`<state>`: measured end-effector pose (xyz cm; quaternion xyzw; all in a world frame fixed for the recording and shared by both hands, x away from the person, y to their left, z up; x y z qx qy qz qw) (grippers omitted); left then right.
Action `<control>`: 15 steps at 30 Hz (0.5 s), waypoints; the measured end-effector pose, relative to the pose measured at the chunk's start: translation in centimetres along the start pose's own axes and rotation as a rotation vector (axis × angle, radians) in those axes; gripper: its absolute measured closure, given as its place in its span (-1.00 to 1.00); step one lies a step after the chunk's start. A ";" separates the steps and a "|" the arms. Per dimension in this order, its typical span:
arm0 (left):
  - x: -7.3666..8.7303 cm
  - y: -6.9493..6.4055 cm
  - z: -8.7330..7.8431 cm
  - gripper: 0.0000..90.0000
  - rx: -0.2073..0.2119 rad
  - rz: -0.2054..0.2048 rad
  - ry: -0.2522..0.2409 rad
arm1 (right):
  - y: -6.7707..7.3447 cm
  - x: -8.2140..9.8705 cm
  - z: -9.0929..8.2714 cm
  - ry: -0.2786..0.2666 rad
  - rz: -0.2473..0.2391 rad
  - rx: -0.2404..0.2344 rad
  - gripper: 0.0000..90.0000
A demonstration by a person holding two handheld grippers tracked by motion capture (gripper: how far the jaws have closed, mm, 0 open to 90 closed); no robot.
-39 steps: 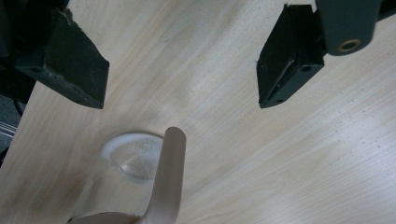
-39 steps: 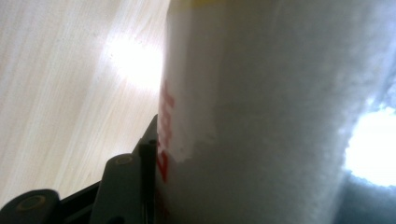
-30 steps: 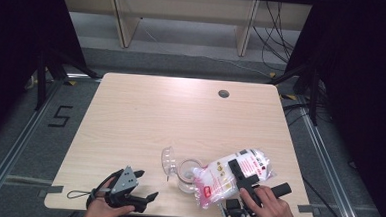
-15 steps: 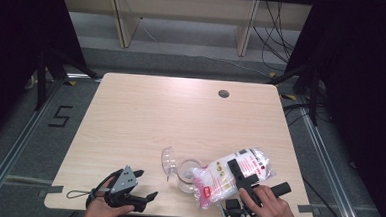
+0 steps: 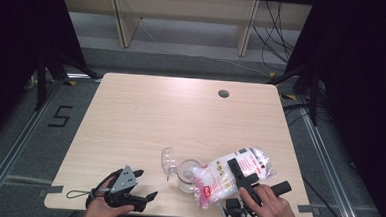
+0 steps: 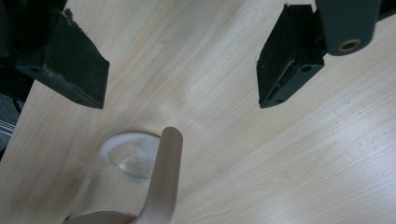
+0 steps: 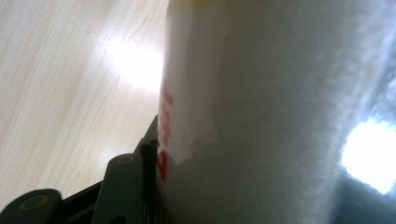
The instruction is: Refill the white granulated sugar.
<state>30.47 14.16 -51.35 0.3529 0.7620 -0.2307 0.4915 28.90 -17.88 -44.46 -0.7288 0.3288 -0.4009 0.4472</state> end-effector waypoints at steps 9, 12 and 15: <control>0.0 -0.2 0.1 -0.63 -0.001 -0.032 -0.016 | -0.2 -0.1 0.2 -0.015 -0.014 0.003 0.12; 0.0 -0.2 0.1 -0.63 0.001 -0.032 -0.015 | -0.2 0.0 0.2 -0.010 -0.007 0.000 0.13; 0.1 -0.2 0.1 -0.63 0.000 -0.039 -0.014 | 0.0 0.0 0.2 -0.004 0.014 0.002 0.13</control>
Point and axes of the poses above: each handheld gripper's, and its own axes: z roughly forward along the jaws, x roughly out of its underside, y roughly to its left, the point moved 3 cm from there along z, roughly forward along the jaws, and after that the axes turned 10 degrees about -y, right-handed, at the moved point
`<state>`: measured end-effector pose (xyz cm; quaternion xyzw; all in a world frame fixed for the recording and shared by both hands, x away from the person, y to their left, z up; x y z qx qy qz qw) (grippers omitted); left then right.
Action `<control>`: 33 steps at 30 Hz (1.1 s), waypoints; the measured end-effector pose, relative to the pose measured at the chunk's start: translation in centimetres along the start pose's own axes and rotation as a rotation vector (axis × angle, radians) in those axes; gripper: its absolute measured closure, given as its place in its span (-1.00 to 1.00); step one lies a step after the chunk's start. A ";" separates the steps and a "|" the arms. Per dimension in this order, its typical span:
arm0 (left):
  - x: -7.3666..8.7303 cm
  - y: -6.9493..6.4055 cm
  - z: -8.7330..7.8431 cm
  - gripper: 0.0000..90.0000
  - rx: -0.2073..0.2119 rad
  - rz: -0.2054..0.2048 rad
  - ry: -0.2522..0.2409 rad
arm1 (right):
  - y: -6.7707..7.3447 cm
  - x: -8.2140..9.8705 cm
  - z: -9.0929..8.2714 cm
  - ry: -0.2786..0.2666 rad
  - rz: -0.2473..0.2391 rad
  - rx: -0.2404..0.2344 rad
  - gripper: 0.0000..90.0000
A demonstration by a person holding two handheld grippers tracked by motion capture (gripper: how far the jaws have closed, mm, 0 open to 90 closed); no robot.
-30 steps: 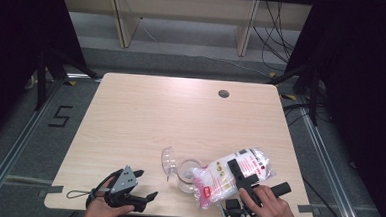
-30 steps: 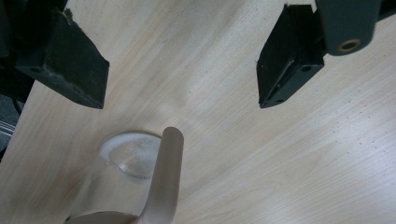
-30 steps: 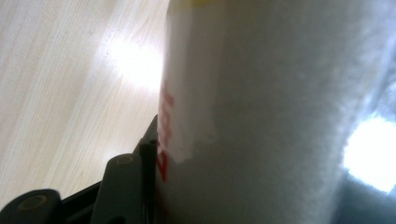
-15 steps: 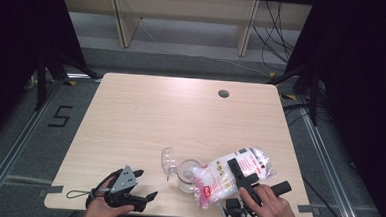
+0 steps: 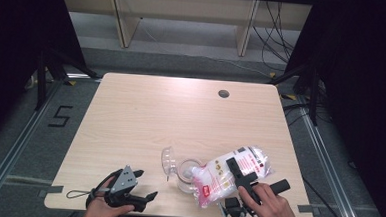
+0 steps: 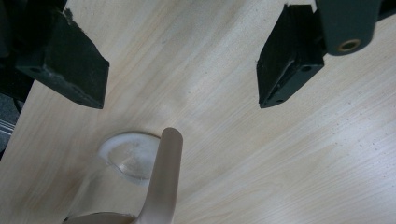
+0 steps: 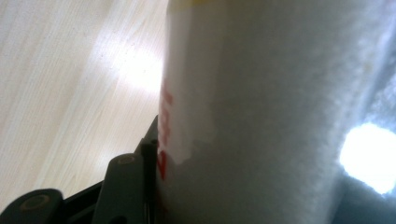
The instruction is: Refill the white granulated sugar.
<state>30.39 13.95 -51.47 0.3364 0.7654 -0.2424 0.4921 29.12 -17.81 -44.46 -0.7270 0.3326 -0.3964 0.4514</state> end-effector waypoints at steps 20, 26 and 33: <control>0.0 -0.1 0.1 -0.63 -0.001 -0.004 -0.004 | -0.3 -0.6 0.8 -0.031 -0.047 -0.009 0.14; 0.0 0.0 0.0 -0.63 0.000 0.001 0.000 | -0.4 -0.9 0.9 -0.032 -0.059 -0.011 0.14; 0.0 0.0 0.0 -0.63 -0.002 0.004 0.001 | -0.3 -1.0 1.0 -0.026 -0.057 -0.016 0.15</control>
Point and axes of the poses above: each handheld gripper's, and its own axes: z roughly forward along the jaws, x roughly out of its underside, y roughly to its left, the point moved 3 cm from there along z, roughly forward along the jaws, and after that the axes turned 10 degrees about -y, right-handed, at the moved point
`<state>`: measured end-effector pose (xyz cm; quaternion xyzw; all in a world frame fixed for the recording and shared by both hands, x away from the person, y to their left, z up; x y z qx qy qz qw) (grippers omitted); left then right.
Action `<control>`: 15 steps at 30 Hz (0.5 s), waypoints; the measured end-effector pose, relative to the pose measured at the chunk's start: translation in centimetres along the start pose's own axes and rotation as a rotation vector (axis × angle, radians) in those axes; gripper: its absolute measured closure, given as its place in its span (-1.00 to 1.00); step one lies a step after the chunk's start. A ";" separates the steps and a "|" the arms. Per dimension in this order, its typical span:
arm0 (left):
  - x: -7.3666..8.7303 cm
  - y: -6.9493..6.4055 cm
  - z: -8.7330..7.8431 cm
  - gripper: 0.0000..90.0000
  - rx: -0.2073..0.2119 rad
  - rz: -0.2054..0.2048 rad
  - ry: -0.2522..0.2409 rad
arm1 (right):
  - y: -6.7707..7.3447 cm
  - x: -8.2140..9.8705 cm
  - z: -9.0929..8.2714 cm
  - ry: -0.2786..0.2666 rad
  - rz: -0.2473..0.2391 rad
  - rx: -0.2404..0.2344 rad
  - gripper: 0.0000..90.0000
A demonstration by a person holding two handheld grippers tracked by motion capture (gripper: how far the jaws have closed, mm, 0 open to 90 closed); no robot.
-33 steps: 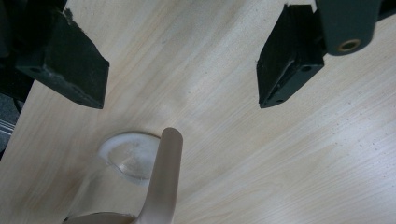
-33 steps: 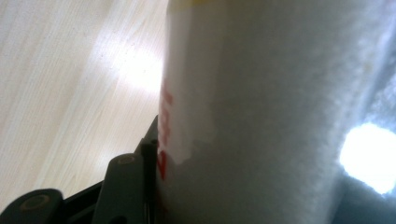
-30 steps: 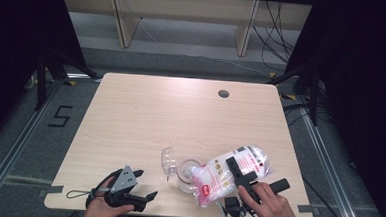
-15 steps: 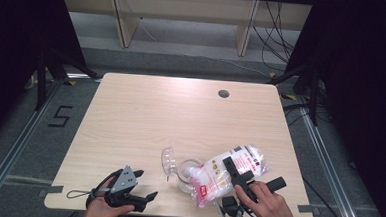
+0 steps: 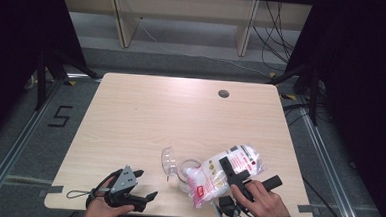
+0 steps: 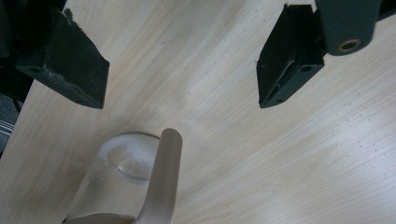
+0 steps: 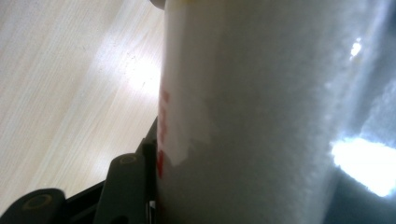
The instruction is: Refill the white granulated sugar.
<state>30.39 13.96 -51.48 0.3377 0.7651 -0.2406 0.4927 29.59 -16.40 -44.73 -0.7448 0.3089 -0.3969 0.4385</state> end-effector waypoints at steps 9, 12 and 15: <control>0.0 0.0 0.0 -0.63 0.001 -0.005 -0.001 | -0.1 -0.2 0.2 -0.016 0.001 0.002 0.17; -0.1 0.0 -0.1 -0.63 0.004 0.010 0.005 | -0.1 -0.2 0.2 -0.009 0.007 -0.002 0.17; -0.1 -0.2 0.1 -0.63 -0.004 -0.005 -0.021 | -0.2 -0.3 0.3 -0.017 -0.007 -0.005 0.18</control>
Point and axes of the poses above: each handheld gripper's, and its own axes: z roughly forward along the jaws, x roughly out of its underside, y roughly to its left, the point moved 3 cm from there along z, roughly forward along the jaws, and after that the axes turned 10 degrees about -y, right-handed, at the moved point
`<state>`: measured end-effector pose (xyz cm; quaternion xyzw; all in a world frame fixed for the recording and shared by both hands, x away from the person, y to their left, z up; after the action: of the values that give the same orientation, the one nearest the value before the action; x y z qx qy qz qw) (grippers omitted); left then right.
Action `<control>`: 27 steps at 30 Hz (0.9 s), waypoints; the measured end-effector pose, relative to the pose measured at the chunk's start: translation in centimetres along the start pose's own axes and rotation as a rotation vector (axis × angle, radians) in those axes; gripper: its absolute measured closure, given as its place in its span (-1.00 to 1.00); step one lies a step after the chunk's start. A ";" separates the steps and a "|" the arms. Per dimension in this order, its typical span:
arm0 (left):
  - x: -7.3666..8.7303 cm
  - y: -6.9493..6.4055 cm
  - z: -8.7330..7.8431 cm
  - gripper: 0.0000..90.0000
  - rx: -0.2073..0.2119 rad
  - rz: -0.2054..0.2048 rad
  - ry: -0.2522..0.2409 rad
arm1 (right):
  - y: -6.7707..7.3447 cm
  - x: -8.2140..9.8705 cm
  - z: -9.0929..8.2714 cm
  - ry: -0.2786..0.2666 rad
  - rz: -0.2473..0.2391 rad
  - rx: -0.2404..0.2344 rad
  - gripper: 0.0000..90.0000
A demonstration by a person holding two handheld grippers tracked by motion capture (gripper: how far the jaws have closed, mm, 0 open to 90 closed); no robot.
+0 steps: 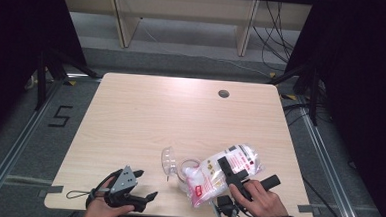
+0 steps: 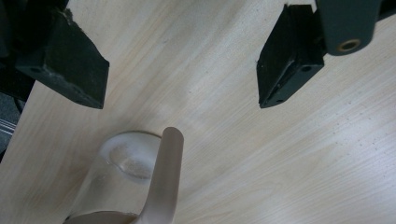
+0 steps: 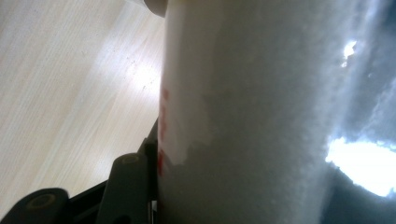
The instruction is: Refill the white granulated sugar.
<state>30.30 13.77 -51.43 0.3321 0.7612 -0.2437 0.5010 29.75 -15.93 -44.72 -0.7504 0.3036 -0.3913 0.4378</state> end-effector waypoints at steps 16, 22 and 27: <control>0.1 0.2 -0.1 -0.63 0.002 0.011 0.014 | 0.0 0.1 -0.1 -0.006 0.004 -0.004 0.20; 0.1 0.2 0.0 -0.63 0.001 0.010 0.011 | 0.0 0.2 -0.3 0.002 0.008 -0.005 0.20; 0.1 0.1 0.0 -0.63 0.002 -0.001 0.007 | 0.0 0.4 -0.3 0.002 0.011 -0.004 0.21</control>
<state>30.37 13.91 -51.48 0.3332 0.7627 -0.2435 0.4980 29.68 -16.37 -44.49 -0.7491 0.3090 -0.3889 0.4382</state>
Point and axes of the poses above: each handheld gripper's, and its own axes: z roughly forward along the jaws, x roughly out of its underside, y roughly to its left, the point moved 3 cm from there along z, roughly forward along the jaws, and after that the axes turned 10 degrees about -y, right-handed, at the moved point
